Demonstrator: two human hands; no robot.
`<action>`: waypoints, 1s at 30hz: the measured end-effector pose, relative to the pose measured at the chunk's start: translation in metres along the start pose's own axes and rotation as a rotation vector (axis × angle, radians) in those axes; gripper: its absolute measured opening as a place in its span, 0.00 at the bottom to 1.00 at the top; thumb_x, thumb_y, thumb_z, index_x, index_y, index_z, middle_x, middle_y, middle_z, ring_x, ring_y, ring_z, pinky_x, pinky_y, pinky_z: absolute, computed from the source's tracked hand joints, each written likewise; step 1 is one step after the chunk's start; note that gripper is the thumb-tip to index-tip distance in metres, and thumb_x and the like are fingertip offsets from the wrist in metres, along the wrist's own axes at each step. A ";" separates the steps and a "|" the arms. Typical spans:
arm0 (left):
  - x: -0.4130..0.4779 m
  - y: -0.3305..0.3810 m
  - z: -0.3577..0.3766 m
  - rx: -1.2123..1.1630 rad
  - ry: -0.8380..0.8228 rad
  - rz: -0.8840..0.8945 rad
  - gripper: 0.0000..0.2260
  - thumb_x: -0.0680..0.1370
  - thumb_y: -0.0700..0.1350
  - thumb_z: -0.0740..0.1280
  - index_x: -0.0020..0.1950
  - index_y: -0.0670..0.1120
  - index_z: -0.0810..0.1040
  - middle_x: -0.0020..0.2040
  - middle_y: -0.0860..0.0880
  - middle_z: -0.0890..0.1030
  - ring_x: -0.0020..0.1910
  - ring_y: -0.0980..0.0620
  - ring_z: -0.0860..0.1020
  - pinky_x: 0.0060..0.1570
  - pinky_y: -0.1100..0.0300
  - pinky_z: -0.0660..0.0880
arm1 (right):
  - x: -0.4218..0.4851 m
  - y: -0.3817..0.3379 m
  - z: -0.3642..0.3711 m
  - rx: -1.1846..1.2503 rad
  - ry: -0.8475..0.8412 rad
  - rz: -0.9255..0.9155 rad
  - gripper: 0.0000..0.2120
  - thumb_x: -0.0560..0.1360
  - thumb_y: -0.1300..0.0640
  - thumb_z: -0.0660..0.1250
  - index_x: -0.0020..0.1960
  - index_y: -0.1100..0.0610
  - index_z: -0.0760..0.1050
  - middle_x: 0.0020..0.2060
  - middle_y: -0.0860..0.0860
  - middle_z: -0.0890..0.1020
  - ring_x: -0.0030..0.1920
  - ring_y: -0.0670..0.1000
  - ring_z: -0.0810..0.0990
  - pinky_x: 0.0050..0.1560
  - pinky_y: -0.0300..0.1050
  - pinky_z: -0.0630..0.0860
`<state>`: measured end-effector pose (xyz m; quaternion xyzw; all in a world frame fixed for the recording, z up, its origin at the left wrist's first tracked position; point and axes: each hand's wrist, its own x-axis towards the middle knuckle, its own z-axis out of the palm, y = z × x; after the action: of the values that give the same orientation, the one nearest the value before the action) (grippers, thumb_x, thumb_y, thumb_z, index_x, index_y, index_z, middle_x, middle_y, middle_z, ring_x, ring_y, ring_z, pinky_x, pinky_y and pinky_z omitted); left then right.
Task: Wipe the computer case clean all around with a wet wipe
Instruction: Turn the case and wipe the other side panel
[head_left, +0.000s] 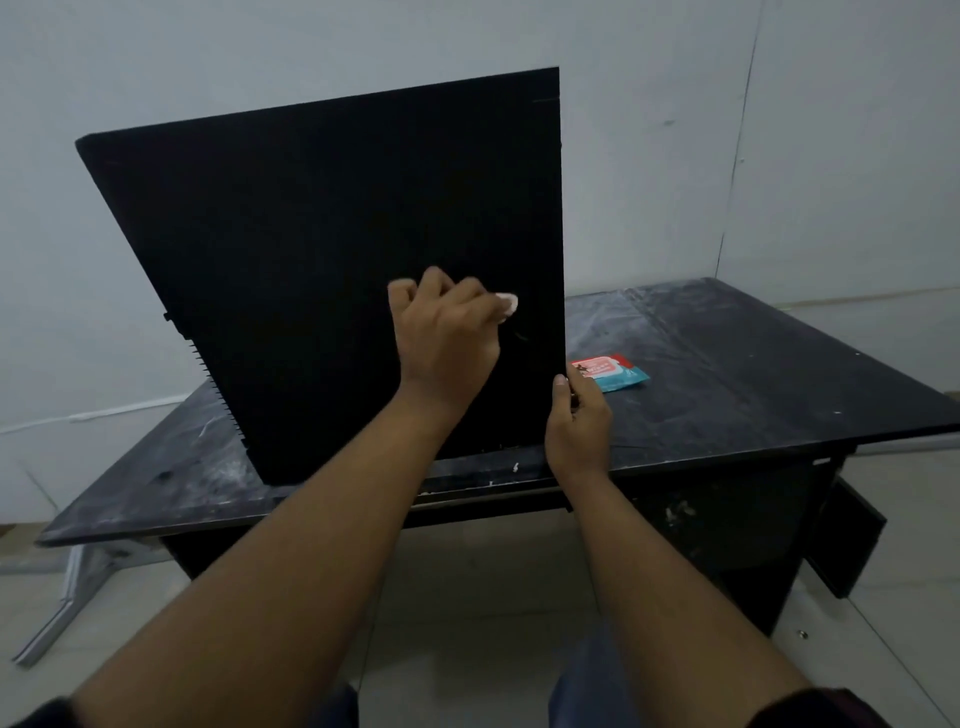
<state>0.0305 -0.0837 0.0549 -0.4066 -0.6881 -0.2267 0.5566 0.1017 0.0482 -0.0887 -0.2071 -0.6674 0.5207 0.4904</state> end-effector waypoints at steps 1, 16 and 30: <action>0.005 0.001 0.002 0.005 0.009 0.019 0.06 0.81 0.47 0.75 0.45 0.55 0.88 0.37 0.56 0.83 0.39 0.50 0.75 0.47 0.49 0.65 | 0.000 -0.001 -0.001 0.005 0.002 0.004 0.15 0.88 0.53 0.62 0.70 0.55 0.79 0.55 0.40 0.78 0.58 0.28 0.75 0.57 0.27 0.68; -0.071 0.004 0.008 0.001 -0.333 0.088 0.06 0.78 0.47 0.74 0.43 0.55 0.88 0.36 0.55 0.83 0.39 0.48 0.74 0.47 0.51 0.61 | 0.002 0.001 -0.001 0.054 -0.003 0.044 0.13 0.87 0.54 0.61 0.66 0.56 0.82 0.54 0.45 0.82 0.58 0.42 0.79 0.62 0.43 0.77; -0.108 0.012 0.023 -0.071 -0.476 0.138 0.07 0.74 0.44 0.79 0.46 0.56 0.89 0.37 0.55 0.82 0.39 0.49 0.75 0.47 0.51 0.61 | 0.005 0.003 -0.005 0.208 -0.033 0.137 0.26 0.75 0.57 0.58 0.69 0.58 0.81 0.64 0.53 0.84 0.67 0.51 0.80 0.71 0.56 0.77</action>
<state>0.0324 -0.0922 -0.0556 -0.5138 -0.7620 -0.1101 0.3785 0.1033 0.0565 -0.0895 -0.1916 -0.6020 0.6227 0.4617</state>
